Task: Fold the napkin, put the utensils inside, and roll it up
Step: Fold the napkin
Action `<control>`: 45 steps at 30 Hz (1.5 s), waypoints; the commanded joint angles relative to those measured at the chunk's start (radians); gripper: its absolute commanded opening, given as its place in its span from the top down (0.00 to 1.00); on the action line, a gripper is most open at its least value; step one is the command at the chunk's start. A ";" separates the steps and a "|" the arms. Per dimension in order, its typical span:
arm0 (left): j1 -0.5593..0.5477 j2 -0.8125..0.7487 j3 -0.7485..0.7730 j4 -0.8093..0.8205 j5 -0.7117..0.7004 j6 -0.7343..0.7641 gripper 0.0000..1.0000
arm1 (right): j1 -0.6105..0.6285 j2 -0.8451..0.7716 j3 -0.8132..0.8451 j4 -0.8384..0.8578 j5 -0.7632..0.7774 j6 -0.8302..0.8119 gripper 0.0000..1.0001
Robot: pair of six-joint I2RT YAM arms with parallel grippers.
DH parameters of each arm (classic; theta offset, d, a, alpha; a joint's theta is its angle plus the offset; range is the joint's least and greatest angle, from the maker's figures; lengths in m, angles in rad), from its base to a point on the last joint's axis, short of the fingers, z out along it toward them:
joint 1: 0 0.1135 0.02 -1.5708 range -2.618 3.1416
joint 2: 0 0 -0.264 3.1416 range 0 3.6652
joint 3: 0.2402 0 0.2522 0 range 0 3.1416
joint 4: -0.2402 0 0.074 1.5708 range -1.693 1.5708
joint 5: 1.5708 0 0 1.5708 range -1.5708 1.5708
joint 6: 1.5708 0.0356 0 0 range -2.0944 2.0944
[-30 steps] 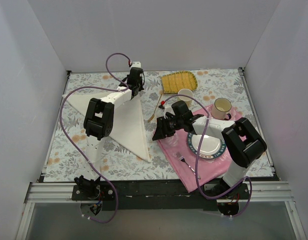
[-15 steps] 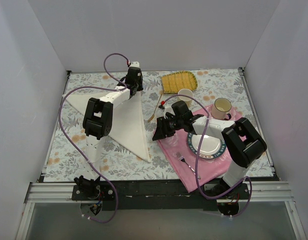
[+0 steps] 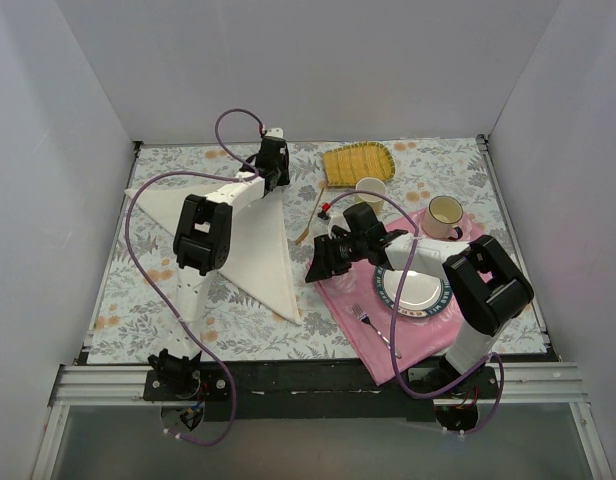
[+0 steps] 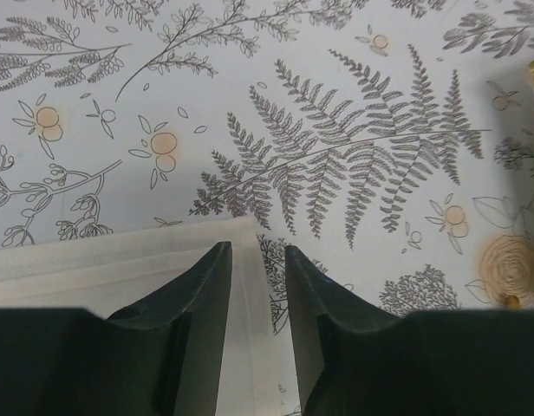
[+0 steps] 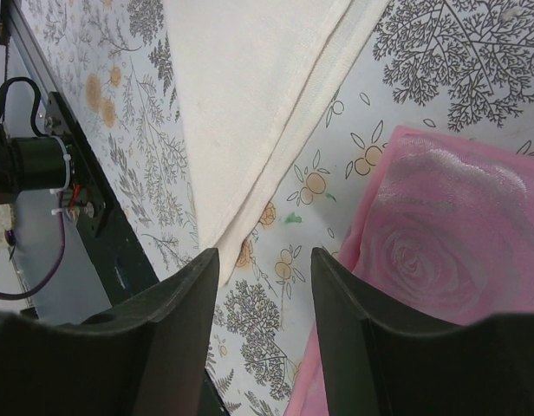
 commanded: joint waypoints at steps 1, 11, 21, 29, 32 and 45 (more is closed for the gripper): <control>0.000 0.014 0.037 -0.035 -0.043 0.016 0.68 | 0.003 0.009 -0.002 0.037 -0.011 -0.001 0.45; -0.003 0.005 0.033 -0.023 -0.058 0.016 0.81 | 0.001 0.021 0.007 0.035 -0.015 -0.003 0.45; -0.002 0.004 0.050 -0.015 -0.043 0.032 0.93 | 0.003 0.025 0.012 0.032 -0.019 -0.001 0.45; -0.003 0.022 0.048 -0.044 -0.026 0.018 0.74 | 0.004 0.026 0.004 0.040 -0.022 0.000 0.45; -0.002 0.019 0.041 -0.043 -0.032 0.018 0.84 | 0.001 0.025 0.001 0.043 -0.024 -0.001 0.45; -0.002 -0.067 0.028 0.002 -0.027 0.013 1.00 | 0.003 0.025 0.001 0.040 -0.022 0.000 0.45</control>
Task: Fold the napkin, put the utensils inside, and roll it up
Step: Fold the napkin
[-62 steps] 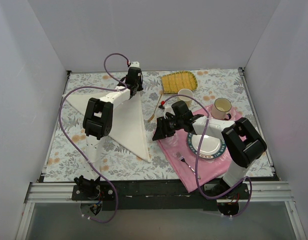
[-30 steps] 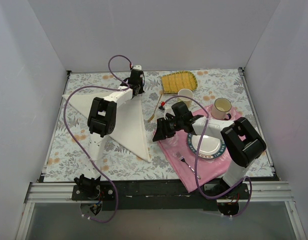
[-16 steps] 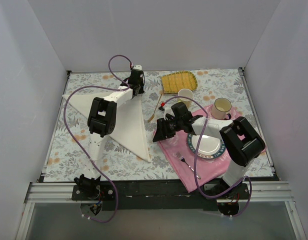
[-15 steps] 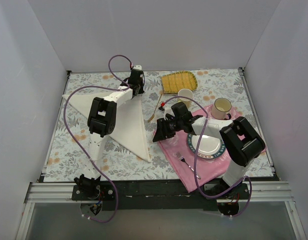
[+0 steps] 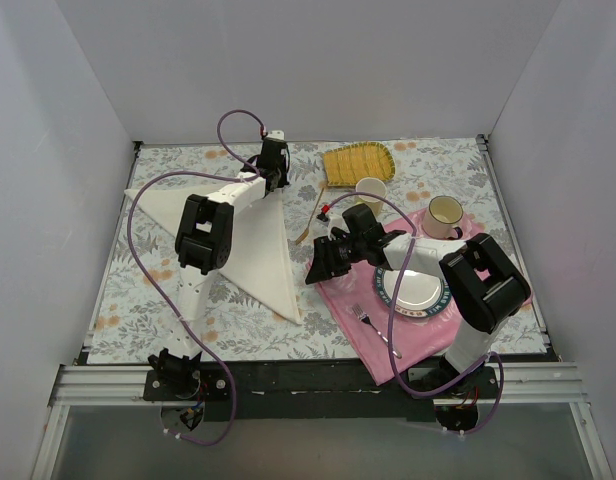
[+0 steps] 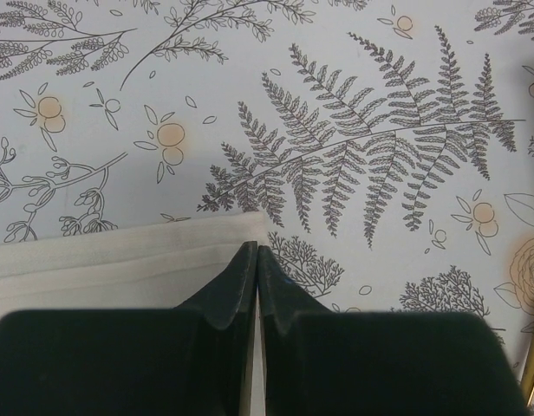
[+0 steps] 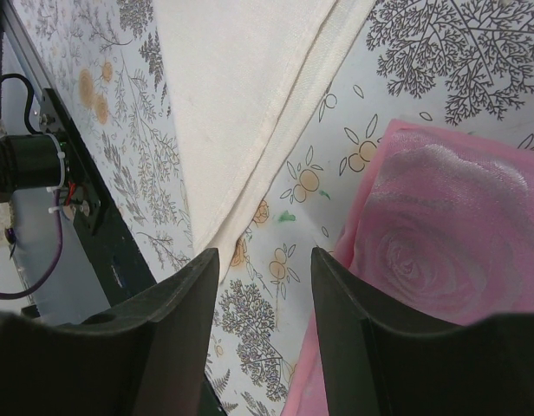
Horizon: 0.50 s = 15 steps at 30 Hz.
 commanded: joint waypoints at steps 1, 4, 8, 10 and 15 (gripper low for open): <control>-0.003 -0.109 -0.003 0.042 -0.004 -0.005 1.00 | 0.002 0.004 0.004 0.040 -0.018 0.000 0.45; -0.001 -0.129 -0.015 0.061 -0.012 -0.005 1.00 | 0.004 0.004 0.002 0.040 -0.020 0.000 0.45; -0.001 -0.123 -0.006 0.064 -0.015 0.005 1.00 | 0.002 0.003 0.002 0.040 -0.018 -0.002 0.45; -0.001 -0.097 0.017 0.023 -0.003 0.009 0.98 | 0.002 0.003 0.000 0.040 -0.020 -0.003 0.45; -0.006 -0.064 0.033 -0.036 -0.016 0.001 0.70 | 0.004 0.004 -0.003 0.045 -0.021 -0.002 0.45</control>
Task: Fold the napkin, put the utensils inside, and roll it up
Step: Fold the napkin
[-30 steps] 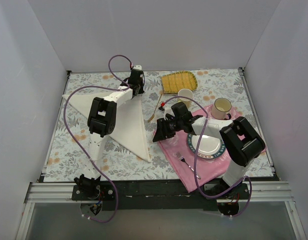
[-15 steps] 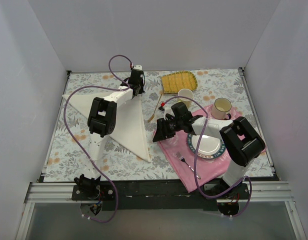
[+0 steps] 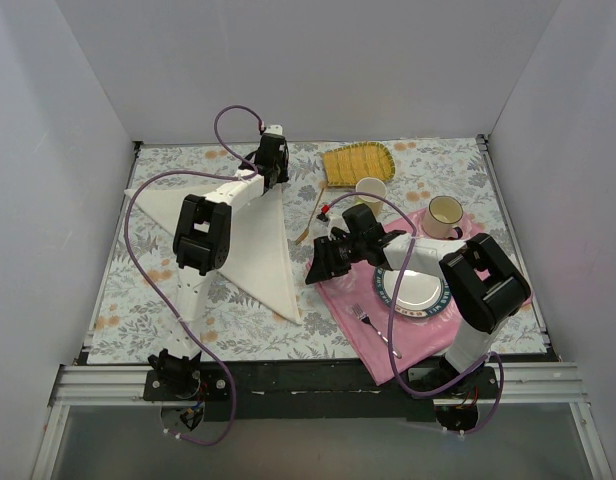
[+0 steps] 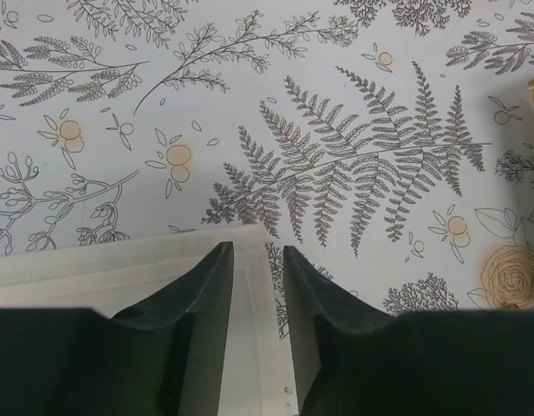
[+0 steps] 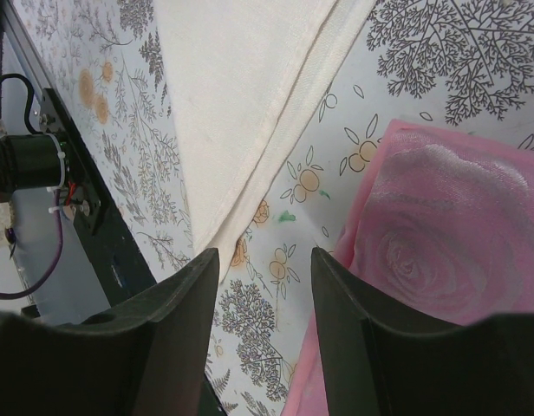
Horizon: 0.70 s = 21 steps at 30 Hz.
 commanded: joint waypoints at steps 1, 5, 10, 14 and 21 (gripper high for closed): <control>-0.009 -0.043 0.017 -0.041 -0.025 0.007 0.70 | 0.002 0.004 -0.003 0.048 -0.021 0.002 0.45; -0.009 -0.037 0.001 -0.041 -0.026 0.009 0.75 | 0.002 0.006 -0.004 0.053 -0.023 0.005 0.45; -0.009 -0.017 0.010 -0.044 -0.022 0.004 0.79 | 0.002 0.006 -0.004 0.053 -0.024 0.005 0.45; -0.010 0.004 0.032 -0.063 -0.007 0.001 0.76 | 0.002 0.006 -0.007 0.054 -0.023 0.005 0.45; -0.012 0.019 0.035 -0.067 -0.014 0.006 0.78 | 0.004 0.003 -0.009 0.056 -0.024 0.005 0.45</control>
